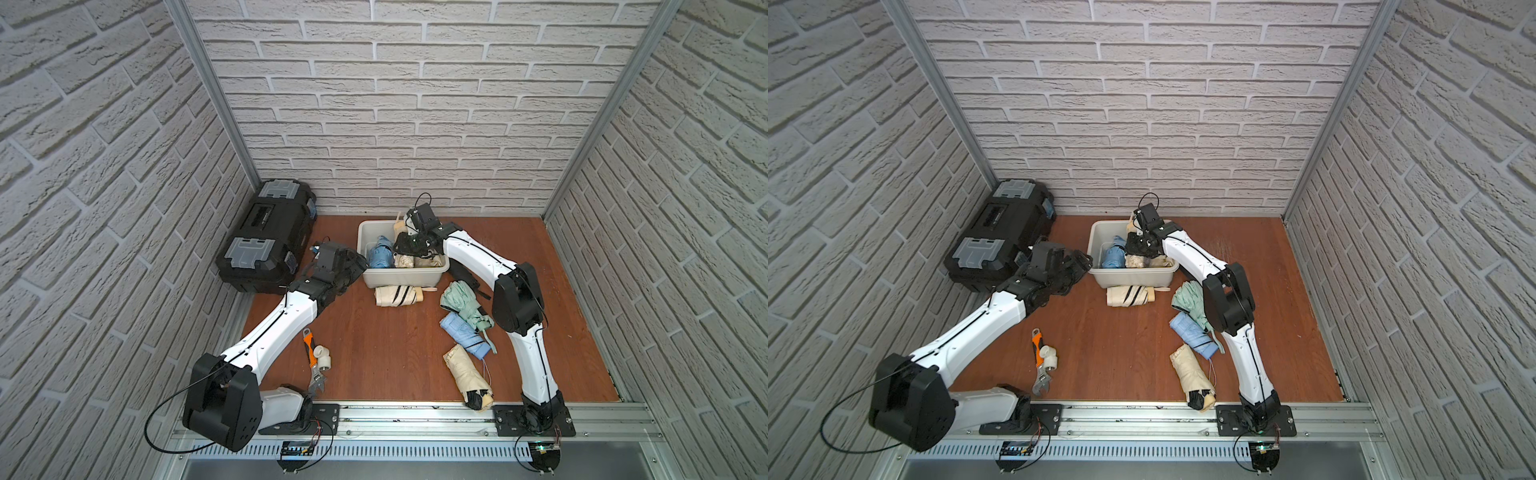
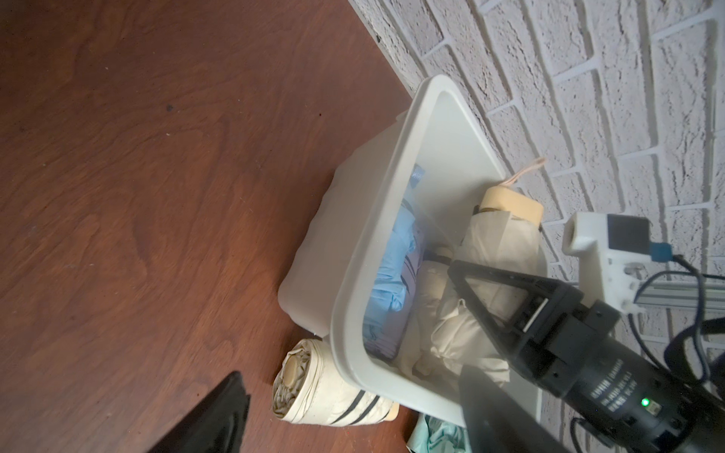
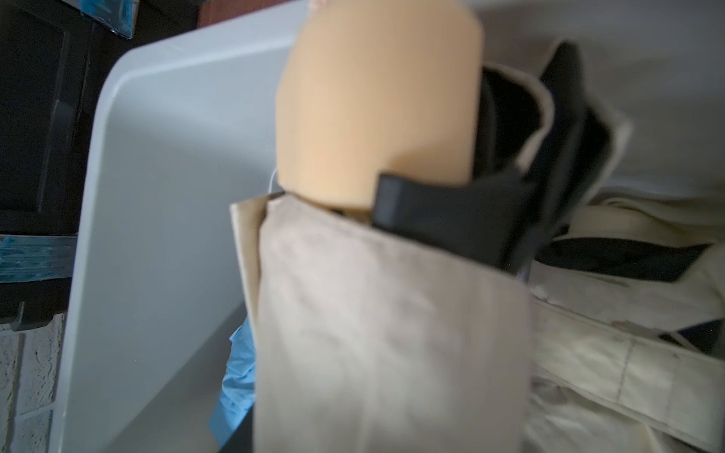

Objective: Put the umbrella into the storage box
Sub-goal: Place the umbrella in the storage box.

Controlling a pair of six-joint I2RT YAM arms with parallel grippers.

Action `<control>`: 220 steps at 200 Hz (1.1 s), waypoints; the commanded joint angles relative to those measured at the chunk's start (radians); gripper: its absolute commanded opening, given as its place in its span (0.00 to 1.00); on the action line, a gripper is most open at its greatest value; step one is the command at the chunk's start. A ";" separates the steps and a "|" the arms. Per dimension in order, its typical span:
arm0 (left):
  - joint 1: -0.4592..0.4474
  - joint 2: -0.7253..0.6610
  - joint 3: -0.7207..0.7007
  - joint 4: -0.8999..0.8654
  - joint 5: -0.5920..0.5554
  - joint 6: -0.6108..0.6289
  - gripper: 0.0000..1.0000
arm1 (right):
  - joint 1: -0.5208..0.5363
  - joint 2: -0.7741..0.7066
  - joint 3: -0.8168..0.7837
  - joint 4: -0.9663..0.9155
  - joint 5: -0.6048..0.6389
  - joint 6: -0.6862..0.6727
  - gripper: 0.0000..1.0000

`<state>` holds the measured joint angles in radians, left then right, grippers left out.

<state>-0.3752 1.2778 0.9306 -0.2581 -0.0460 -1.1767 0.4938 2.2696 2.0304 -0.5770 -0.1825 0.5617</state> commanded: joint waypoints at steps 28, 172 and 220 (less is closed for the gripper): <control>0.006 0.002 0.024 -0.020 -0.032 -0.020 0.87 | 0.006 0.043 0.055 0.074 0.011 -0.009 0.45; 0.005 -0.049 -0.009 0.018 -0.041 -0.004 0.87 | 0.008 -0.263 -0.175 0.029 0.106 -0.183 0.91; -0.009 -0.117 -0.073 0.098 -0.037 0.056 0.87 | 0.071 -0.593 -0.438 -0.153 0.186 -0.390 0.92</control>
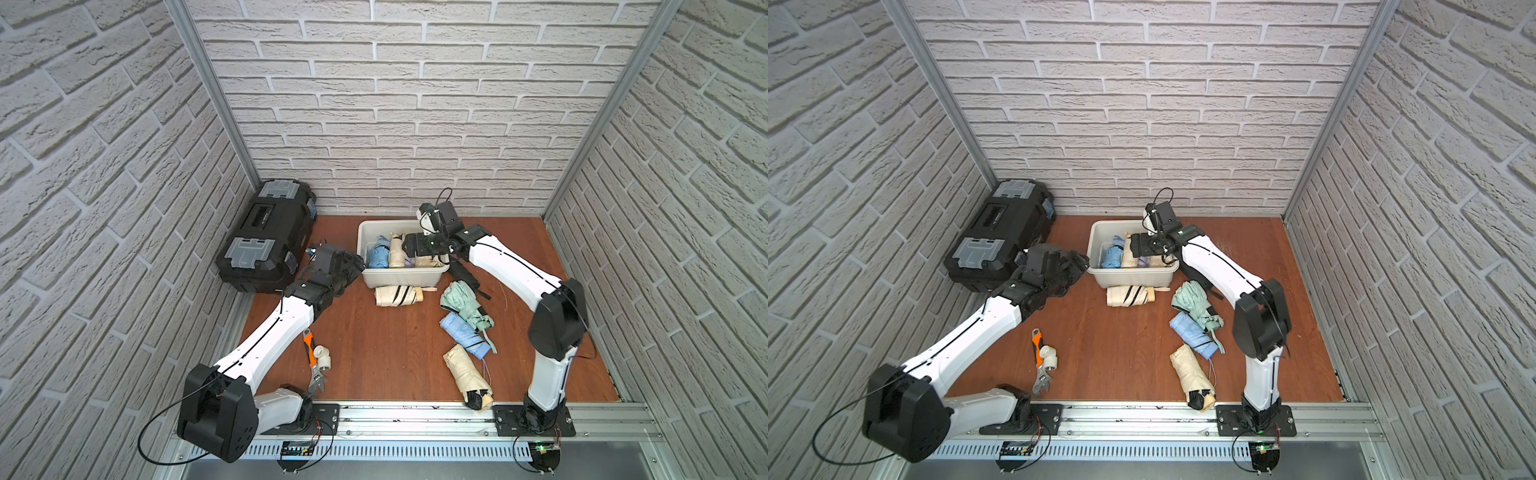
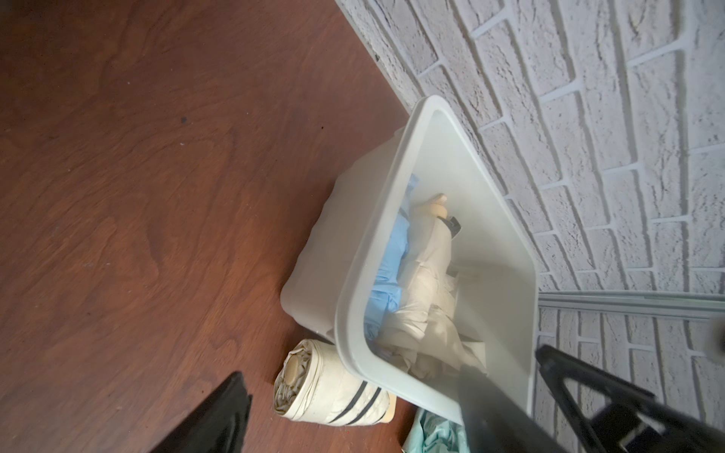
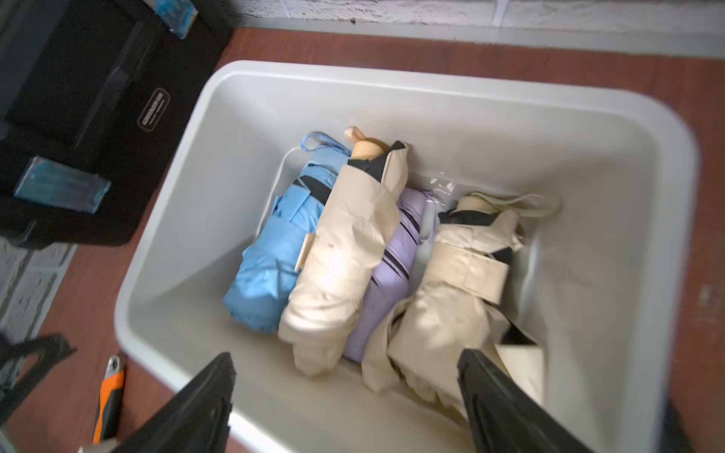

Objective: Put the umbrella into the storage box
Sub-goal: Place the umbrella in the storage box, then pick up the umbrella from the center of the board.

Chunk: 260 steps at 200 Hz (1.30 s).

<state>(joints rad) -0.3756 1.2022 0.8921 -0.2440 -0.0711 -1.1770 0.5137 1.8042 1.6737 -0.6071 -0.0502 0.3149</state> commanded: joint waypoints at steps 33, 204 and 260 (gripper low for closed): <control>-0.026 -0.080 -0.065 0.112 -0.007 0.093 0.87 | 0.139 -0.316 -0.195 -0.326 0.145 -0.194 0.91; -0.131 -0.098 -0.120 0.188 0.001 0.103 0.87 | 0.413 -0.563 -0.776 -0.517 0.090 0.234 0.95; -0.131 -0.093 -0.122 0.201 0.001 0.099 0.87 | 0.434 -0.517 -0.904 -0.340 0.115 0.308 0.93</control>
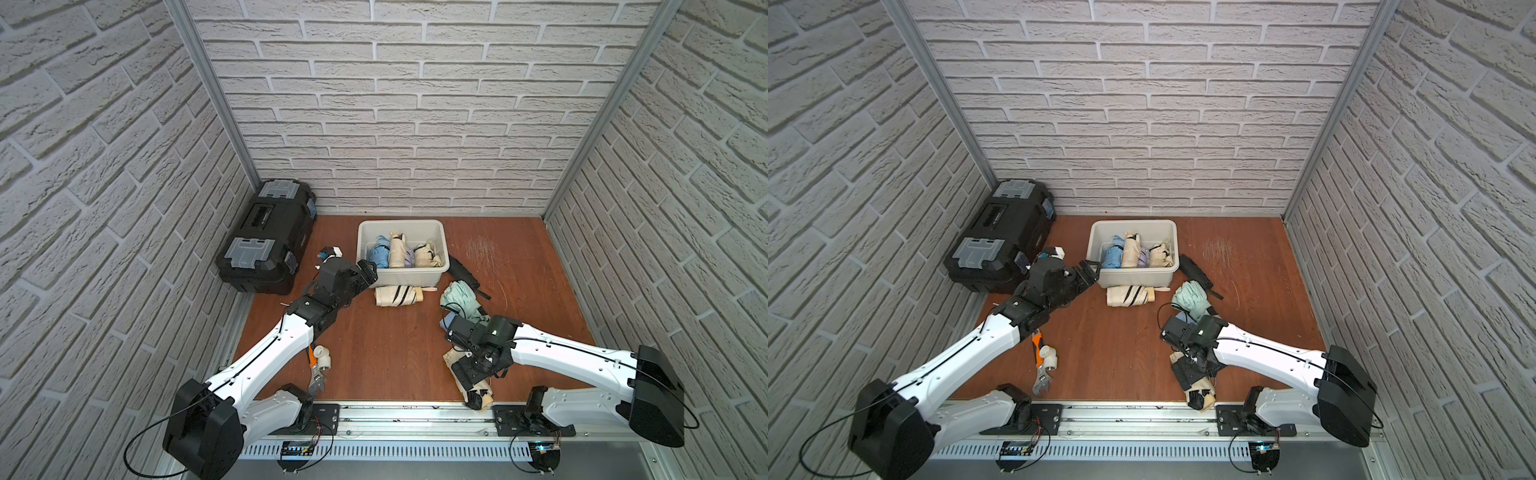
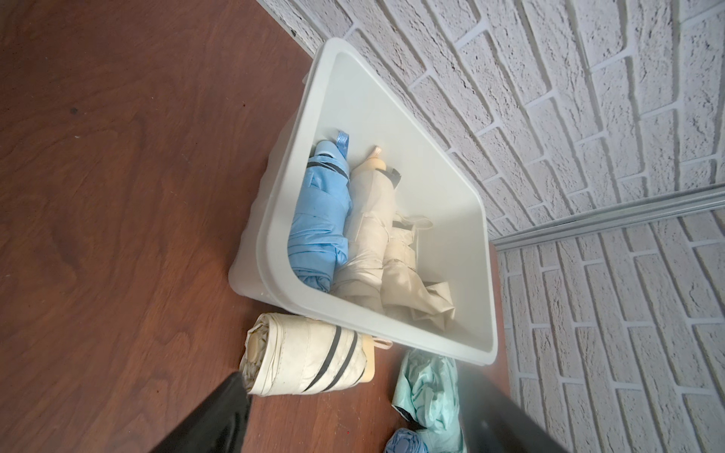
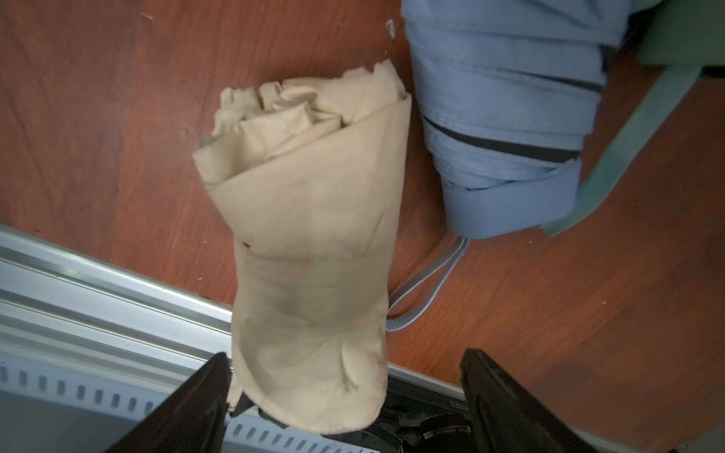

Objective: Put the umbrella into the storage box
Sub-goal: Pick up the umbrella from the center of the board.

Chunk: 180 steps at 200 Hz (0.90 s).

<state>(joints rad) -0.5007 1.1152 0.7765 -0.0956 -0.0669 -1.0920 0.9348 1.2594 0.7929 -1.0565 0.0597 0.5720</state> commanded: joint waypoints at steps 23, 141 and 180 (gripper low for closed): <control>-0.006 -0.003 -0.003 0.055 -0.003 0.015 0.87 | 0.016 0.061 -0.058 0.180 0.000 0.052 0.92; -0.006 -0.020 0.005 0.036 -0.003 0.018 0.87 | 0.031 0.024 -0.095 0.268 0.007 0.001 0.58; -0.003 -0.049 0.013 0.003 -0.005 -0.001 0.87 | 0.032 -0.040 -0.021 0.243 -0.027 -0.072 0.46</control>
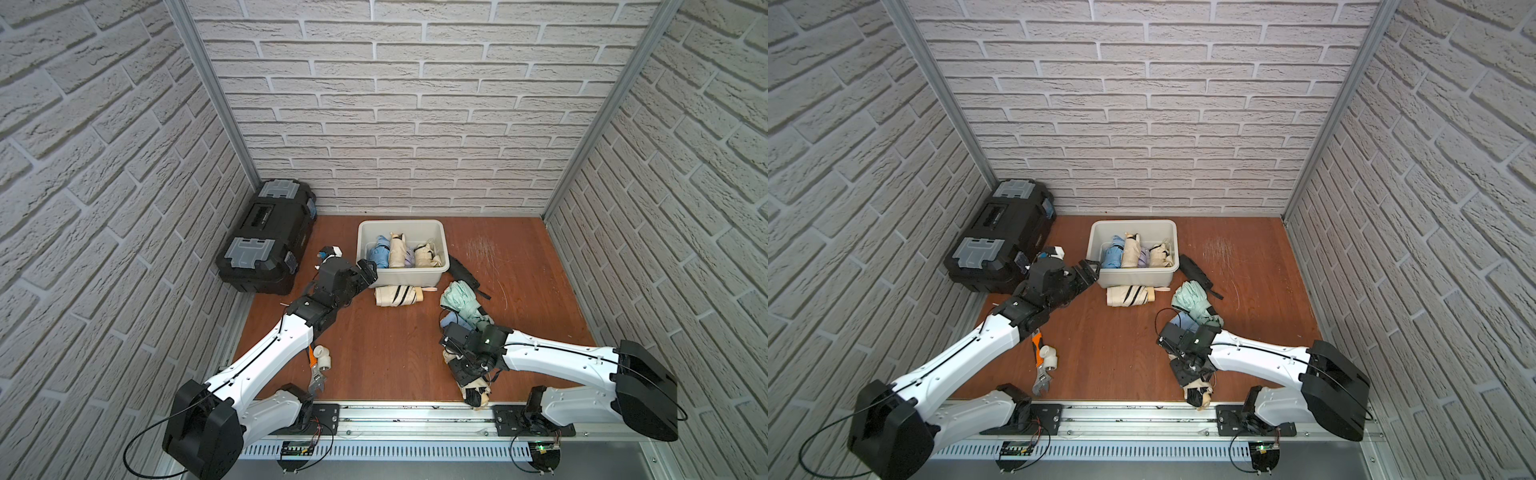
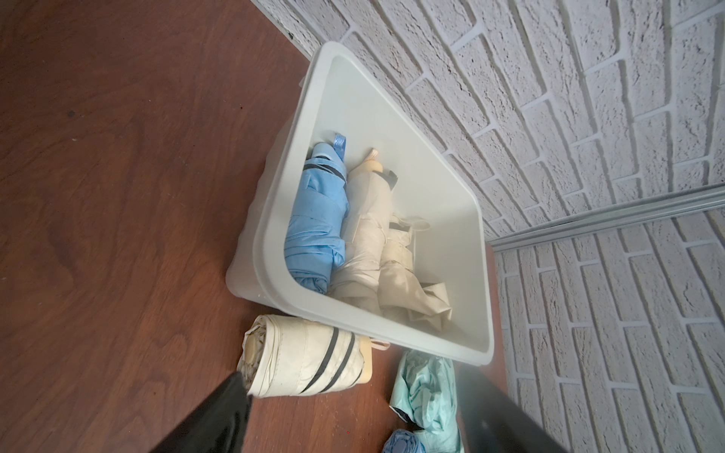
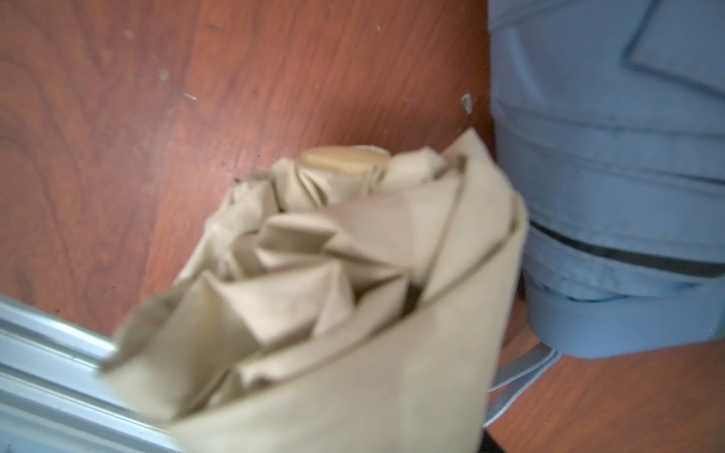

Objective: Put the umbrella into the storage box
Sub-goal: Pick up the umbrella from the center of the board.

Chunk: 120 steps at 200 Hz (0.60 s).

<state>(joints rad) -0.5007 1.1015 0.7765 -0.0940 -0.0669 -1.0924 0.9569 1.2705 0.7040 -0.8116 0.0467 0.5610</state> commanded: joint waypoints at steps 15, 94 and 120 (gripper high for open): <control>0.002 -0.043 0.039 -0.048 -0.001 -0.030 0.87 | 0.010 -0.065 0.122 -0.008 -0.014 -0.119 0.44; 0.057 0.011 0.283 -0.410 0.195 -0.166 0.88 | 0.009 -0.002 0.466 0.195 0.094 -0.704 0.42; 0.087 0.015 0.297 -0.406 0.284 -0.233 0.88 | 0.008 0.033 0.512 0.318 0.084 -0.943 0.40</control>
<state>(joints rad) -0.4385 1.1057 1.0454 -0.4507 0.1127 -1.2484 0.9588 1.2781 1.1641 -0.6815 0.1162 -0.0769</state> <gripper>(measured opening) 0.883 0.497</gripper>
